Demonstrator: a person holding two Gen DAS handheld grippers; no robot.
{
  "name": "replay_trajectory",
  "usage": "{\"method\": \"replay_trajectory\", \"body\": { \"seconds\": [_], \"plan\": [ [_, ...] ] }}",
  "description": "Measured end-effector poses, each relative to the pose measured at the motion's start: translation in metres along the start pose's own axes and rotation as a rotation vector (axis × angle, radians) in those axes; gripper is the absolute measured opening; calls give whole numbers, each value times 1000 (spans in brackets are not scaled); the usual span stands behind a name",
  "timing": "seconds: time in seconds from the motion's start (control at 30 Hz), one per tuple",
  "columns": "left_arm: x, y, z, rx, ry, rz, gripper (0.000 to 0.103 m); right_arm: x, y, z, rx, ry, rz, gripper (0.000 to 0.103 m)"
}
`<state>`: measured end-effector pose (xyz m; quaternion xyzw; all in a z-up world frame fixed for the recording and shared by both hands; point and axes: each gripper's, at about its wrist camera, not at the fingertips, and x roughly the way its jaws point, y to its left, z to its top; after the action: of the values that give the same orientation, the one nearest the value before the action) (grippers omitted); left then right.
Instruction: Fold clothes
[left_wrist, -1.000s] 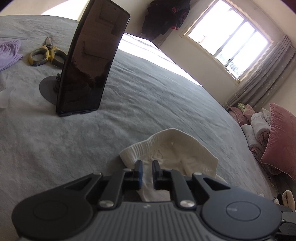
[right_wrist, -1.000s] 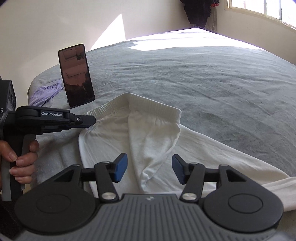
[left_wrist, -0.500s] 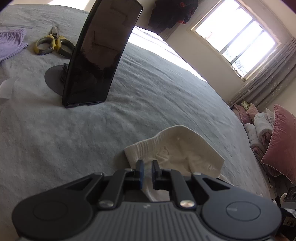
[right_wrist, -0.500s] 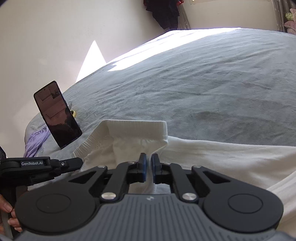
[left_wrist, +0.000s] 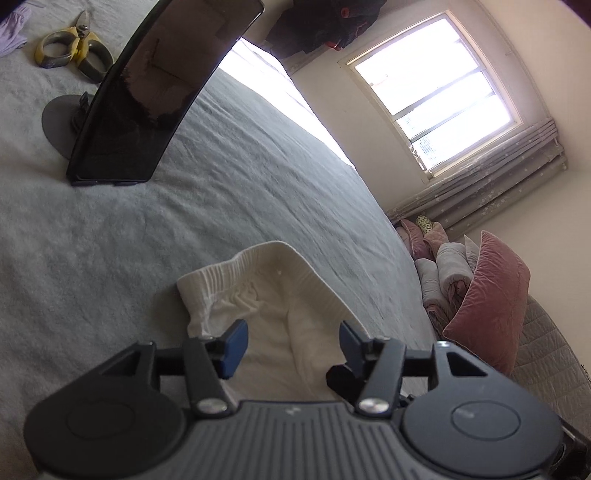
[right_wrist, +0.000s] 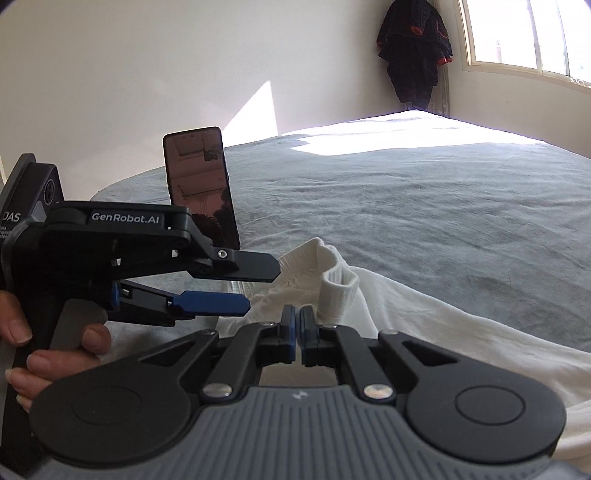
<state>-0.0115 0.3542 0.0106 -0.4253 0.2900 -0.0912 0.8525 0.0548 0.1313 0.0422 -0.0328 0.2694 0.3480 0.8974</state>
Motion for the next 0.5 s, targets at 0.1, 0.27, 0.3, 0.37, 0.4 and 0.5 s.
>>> {"method": "replay_trajectory", "body": {
  "seconds": [0.1,0.27,0.3,0.37,0.4,0.5],
  "plan": [
    [2,-3,-1,0,19,-37,64,5,8,-3,-43,20,10,3],
    [10,-15,-7,53,60,-43,72,9,21,-6,-125,41,39,3],
    [12,-17,-9,65,63,-27,71,9,22,-6,-132,43,40,3],
    [17,-21,-12,80,65,19,68,7,22,-8,-126,47,42,3],
    [20,-20,-13,73,68,45,59,5,21,-9,-112,50,43,3],
    [30,-18,-14,46,80,118,29,-1,17,-11,-69,58,48,3]
  ]
}}
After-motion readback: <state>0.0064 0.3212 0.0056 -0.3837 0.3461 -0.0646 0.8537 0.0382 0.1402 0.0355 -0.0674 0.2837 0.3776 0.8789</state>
